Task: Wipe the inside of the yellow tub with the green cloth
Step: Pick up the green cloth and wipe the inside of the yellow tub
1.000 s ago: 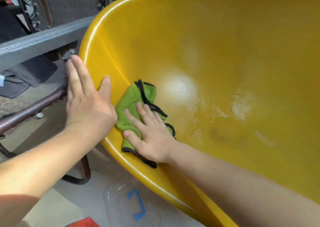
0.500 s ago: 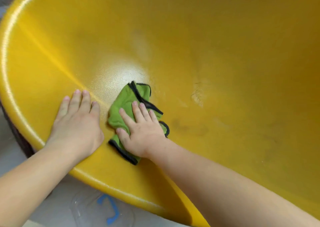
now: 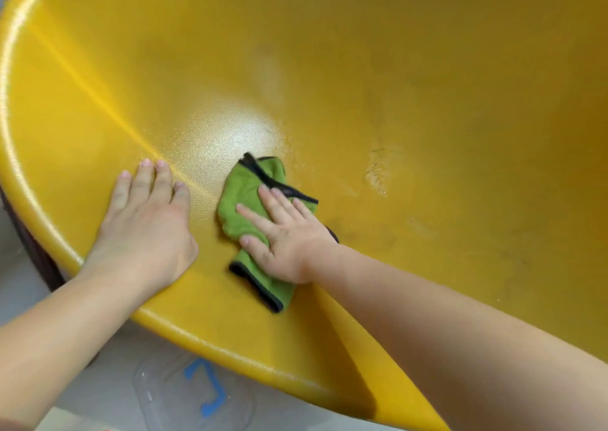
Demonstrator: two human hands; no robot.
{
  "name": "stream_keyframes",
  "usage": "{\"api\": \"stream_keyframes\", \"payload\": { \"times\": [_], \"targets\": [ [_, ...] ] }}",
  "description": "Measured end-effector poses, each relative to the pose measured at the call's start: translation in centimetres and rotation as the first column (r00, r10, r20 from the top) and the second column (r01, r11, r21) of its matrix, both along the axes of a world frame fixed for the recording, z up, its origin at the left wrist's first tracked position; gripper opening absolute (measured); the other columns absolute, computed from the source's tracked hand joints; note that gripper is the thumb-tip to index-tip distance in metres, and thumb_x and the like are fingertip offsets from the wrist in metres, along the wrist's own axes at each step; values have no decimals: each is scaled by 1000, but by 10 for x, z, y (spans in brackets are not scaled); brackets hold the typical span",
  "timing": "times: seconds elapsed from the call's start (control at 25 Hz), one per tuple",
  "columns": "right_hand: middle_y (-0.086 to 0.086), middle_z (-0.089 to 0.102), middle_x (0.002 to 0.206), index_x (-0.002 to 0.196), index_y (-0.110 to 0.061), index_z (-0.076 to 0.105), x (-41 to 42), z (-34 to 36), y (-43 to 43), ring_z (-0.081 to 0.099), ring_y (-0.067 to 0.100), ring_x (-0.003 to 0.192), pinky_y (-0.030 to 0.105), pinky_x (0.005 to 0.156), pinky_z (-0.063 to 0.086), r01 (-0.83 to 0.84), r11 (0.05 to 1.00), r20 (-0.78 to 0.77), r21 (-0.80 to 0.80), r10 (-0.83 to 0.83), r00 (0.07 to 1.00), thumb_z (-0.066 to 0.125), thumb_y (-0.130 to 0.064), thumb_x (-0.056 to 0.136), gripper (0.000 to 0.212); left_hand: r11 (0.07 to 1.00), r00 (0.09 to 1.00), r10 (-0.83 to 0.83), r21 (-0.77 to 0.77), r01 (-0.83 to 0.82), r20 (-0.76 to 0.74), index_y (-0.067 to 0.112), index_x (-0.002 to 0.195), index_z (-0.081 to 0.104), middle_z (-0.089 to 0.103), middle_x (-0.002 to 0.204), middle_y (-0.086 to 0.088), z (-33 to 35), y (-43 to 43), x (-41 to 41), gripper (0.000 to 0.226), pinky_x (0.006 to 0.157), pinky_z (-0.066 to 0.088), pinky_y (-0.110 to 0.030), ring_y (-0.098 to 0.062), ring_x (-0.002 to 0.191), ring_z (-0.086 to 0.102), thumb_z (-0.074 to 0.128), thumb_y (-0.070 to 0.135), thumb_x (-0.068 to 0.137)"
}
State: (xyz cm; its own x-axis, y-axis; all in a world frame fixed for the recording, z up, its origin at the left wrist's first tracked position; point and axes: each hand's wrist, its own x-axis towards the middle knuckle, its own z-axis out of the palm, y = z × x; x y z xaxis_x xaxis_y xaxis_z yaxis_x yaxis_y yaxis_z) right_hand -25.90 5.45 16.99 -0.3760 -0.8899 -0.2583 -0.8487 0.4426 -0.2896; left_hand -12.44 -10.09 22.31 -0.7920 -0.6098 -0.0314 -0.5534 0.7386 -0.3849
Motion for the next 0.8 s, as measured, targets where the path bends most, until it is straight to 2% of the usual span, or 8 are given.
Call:
{"api": "stream_keyframes", "payload": {
  "times": [0.08,0.16,0.36,0.48,0.56,0.68,0.8],
  "targets": [
    [0,-24,170,162,-45,-6,-9,-5,-12,-25,18,156,47,127,-9,134,991,-23,28,-134,991,12,-65,102,66,1000,1000,20,17,-21,15,14,161,16,-5,171,-14,1,1,-7,76,127,-6,-49,-33,157,-9,35,31,89],
    [3,-24,170,162,-42,-7,7,-6,-5,-26,21,156,48,127,-9,145,988,-19,42,-145,989,12,-63,102,67,998,998,47,42,-49,48,15,161,14,-8,171,-12,3,5,-13,76,127,-8,-48,-32,157,-12,37,33,91],
    [0,-22,170,162,-45,-1,41,26,78,-23,18,156,43,127,-12,-141,986,92,86,133,987,20,-63,103,65,996,997,62,56,-65,56,12,160,18,-4,171,-15,13,4,-11,75,127,-6,-50,-35,157,-9,40,31,90],
    [-1,-23,170,161,-48,-4,29,24,94,-23,16,156,44,127,-12,-175,973,-1,151,177,984,14,-65,103,63,995,999,-19,103,15,40,12,157,28,3,171,-16,11,24,-12,74,126,-5,-53,-34,158,-5,47,30,87],
    [0,-22,171,161,-47,-5,13,15,86,-21,18,157,46,126,-12,-70,982,-88,173,86,992,11,-64,102,63,978,995,-102,182,99,9,13,156,33,7,171,-15,4,52,-16,73,127,-4,-51,-31,158,-1,49,28,86],
    [3,-23,170,161,-44,-8,-35,6,90,-21,20,157,47,126,-11,183,953,-207,243,-133,969,6,-64,102,64,954,992,-114,272,125,-56,14,154,36,7,171,-15,6,82,-28,68,127,-2,-48,-29,158,1,49,28,89],
    [7,-25,169,162,-37,-12,-45,2,113,-23,24,156,47,128,-7,331,895,-204,300,-278,939,4,-62,102,67,938,995,-94,332,96,-21,15,152,38,9,171,-15,12,94,-32,64,127,-3,-48,-30,158,3,47,27,90]
  ]
}}
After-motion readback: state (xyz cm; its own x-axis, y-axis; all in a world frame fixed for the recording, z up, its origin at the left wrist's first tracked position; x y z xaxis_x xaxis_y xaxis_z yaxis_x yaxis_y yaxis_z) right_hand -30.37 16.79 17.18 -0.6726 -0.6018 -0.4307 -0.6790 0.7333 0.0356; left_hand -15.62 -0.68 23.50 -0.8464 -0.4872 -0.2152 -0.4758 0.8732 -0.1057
